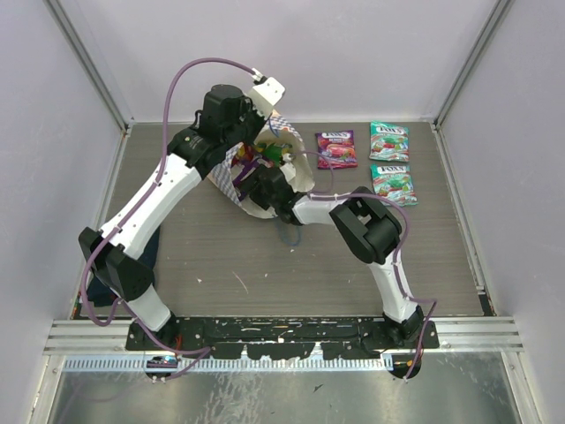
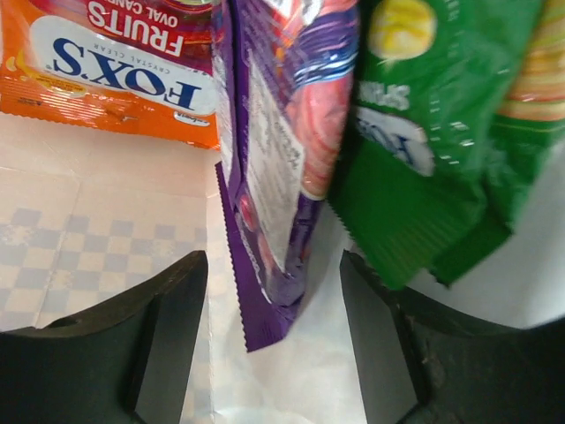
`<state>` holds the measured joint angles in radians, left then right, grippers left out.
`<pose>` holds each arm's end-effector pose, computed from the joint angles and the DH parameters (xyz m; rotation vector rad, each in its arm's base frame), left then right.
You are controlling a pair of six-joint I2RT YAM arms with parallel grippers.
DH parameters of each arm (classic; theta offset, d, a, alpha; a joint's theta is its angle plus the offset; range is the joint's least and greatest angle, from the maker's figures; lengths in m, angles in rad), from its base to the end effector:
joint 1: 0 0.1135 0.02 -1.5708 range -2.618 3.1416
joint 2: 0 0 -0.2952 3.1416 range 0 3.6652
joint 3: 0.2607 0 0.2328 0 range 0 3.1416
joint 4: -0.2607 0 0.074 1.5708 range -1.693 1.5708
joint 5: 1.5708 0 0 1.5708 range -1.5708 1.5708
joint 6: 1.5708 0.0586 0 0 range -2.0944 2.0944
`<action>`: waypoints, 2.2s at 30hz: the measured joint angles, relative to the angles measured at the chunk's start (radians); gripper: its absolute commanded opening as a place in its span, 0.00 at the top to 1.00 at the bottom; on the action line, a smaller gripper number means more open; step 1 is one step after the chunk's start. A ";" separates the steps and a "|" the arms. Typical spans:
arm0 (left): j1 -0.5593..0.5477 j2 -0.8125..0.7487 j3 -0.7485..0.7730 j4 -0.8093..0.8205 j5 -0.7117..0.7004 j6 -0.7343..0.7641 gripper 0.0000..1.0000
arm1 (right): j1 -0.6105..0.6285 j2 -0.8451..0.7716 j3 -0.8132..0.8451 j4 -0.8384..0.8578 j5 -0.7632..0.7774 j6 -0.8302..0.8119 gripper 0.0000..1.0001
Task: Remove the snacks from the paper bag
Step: Take out the snack from the paper bag, then place the snack at the center of the board.
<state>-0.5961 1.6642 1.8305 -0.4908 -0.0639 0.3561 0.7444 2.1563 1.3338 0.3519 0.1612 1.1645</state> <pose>0.3207 -0.2130 0.4616 0.8300 1.7046 -0.1029 0.3724 0.3303 0.1757 0.5636 2.1225 0.9951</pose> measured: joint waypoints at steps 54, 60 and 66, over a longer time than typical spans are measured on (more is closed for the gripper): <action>-0.004 0.031 0.000 0.047 -0.235 0.062 1.00 | -0.229 -1.309 -0.591 -0.714 -0.121 -0.431 0.99; -0.002 0.026 -0.004 0.063 -0.258 0.082 1.00 | -0.283 -1.181 -0.571 -0.746 -0.101 -0.199 0.99; 0.001 0.026 -0.003 0.069 -0.278 0.097 1.00 | -0.319 -0.997 -0.436 -0.846 -0.103 0.093 0.99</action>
<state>-0.5953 1.6901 1.8271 -0.4221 -0.3424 0.4530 0.4255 1.1591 0.8974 -0.4938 0.0578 1.2575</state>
